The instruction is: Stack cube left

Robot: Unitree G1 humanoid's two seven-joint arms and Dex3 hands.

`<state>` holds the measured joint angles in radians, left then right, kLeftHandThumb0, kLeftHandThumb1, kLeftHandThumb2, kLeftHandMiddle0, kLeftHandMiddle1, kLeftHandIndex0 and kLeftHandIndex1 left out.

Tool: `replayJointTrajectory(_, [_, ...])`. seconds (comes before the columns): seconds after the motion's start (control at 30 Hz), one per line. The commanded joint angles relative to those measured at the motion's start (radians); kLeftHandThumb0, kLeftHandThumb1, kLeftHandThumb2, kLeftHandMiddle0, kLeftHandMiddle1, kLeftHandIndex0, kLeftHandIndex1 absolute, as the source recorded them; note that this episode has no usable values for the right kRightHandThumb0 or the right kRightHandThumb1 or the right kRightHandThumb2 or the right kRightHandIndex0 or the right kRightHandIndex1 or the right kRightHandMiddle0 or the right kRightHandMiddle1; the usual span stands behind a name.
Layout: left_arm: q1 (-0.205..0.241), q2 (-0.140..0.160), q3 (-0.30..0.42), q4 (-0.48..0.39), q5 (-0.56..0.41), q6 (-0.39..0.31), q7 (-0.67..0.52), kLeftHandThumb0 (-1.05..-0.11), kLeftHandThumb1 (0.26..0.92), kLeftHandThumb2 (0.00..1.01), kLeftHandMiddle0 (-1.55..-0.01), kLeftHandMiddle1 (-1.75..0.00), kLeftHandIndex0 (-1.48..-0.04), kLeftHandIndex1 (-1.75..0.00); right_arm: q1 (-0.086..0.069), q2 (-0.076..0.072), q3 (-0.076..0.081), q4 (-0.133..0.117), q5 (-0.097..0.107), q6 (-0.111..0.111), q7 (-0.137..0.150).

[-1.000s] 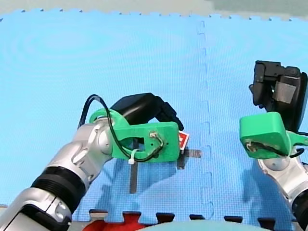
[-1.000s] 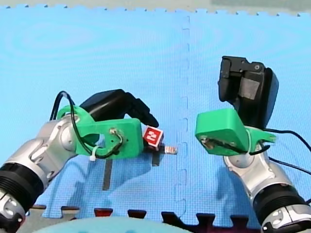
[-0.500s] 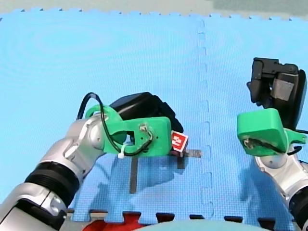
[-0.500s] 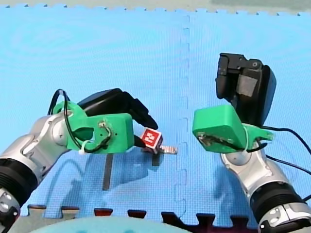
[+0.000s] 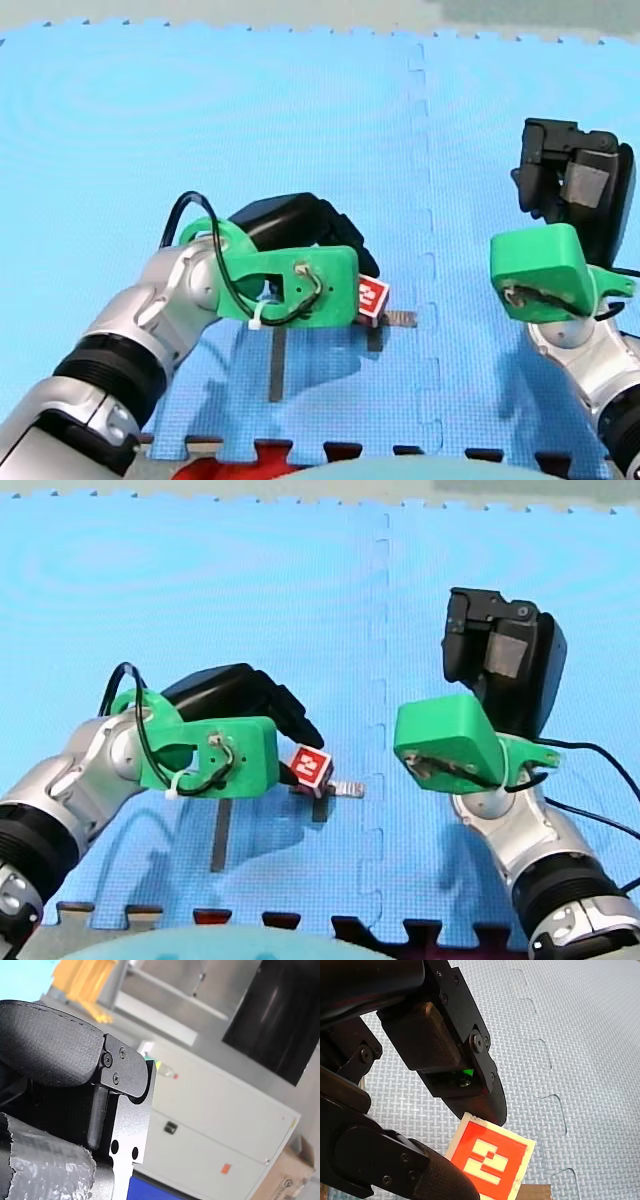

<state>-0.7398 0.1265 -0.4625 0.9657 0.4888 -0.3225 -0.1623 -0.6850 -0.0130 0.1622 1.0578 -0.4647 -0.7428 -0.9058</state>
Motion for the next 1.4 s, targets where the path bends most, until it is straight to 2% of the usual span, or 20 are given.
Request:
replayJointTrajectory(0.0, [0.022,0.002,-0.009,0.012,0.015,0.024,-0.003,-0.476,0.779,0.0,-0.98,-1.75,-1.33,-0.01,0.001,-0.001,-0.003,-0.005,0.003,-0.001,-0.002])
replayJointTrajectory(0.57, [0.066,-0.003,-0.042,-0.041,0.078,0.077,0.089,-0.474,0.786,0.0,-0.99,-1.75,-1.33,-0.01,0.007,0.008,0.005,-0.016,-0.009,0.011,-0.019])
replayJointTrajectory(0.97, [0.074,-0.012,-0.04,0.022,0.075,0.052,0.141,-0.44,0.796,0.0,-0.99,-1.75,-1.35,-0.02,0.012,0.016,0.007,-0.03,-0.011,0.025,-0.021])
replayJointTrajectory(1.37, [0.056,-0.023,-0.022,0.083,0.045,0.018,0.135,-0.431,0.799,0.0,-1.0,-1.75,-1.34,-0.01,0.009,0.021,0.006,-0.023,-0.007,0.033,-0.02])
